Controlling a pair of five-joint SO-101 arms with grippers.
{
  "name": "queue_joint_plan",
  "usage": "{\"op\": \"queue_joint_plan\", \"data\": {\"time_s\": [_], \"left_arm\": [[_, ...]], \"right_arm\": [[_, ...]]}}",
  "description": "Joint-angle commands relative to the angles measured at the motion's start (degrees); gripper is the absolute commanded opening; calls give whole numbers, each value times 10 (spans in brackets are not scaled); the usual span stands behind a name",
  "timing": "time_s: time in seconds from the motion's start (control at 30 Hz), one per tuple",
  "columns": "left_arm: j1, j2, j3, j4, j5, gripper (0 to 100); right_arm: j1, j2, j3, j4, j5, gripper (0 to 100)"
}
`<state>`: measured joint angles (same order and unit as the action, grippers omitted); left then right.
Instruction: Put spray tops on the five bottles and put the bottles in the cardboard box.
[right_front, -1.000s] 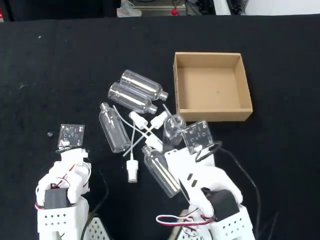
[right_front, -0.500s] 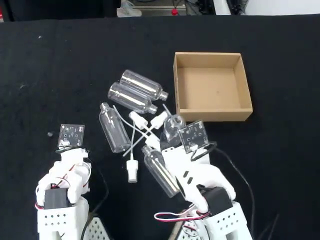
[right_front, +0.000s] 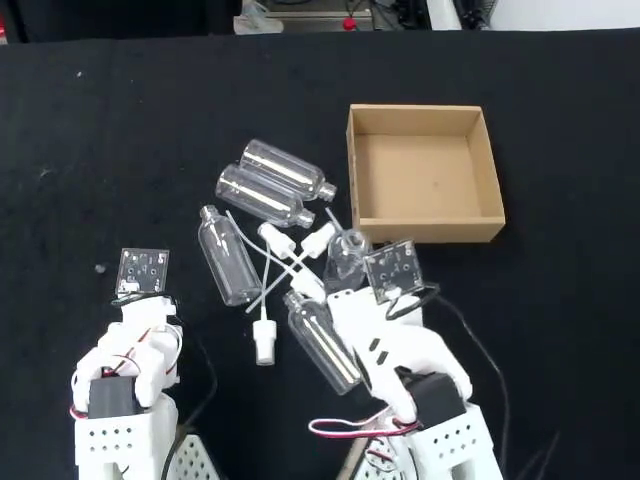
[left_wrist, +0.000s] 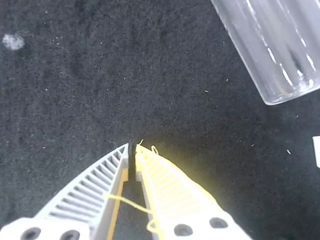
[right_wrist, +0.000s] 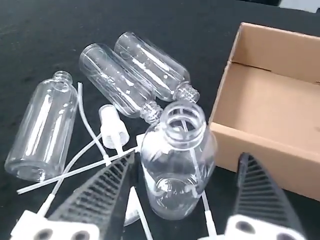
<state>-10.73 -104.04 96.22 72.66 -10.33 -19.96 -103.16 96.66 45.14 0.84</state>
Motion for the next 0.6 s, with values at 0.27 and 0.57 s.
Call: {"op": "queue_joint_plan", "data": {"time_s": [0.27, 0.57], "left_arm": [[-1, -4, 12, 3, -2, 33], [-1, -4, 12, 3, -2, 33]], "right_arm": [[11, -49, -3, -7, 18, 290], [-18, -49, -21, 29, 18, 290]]}}
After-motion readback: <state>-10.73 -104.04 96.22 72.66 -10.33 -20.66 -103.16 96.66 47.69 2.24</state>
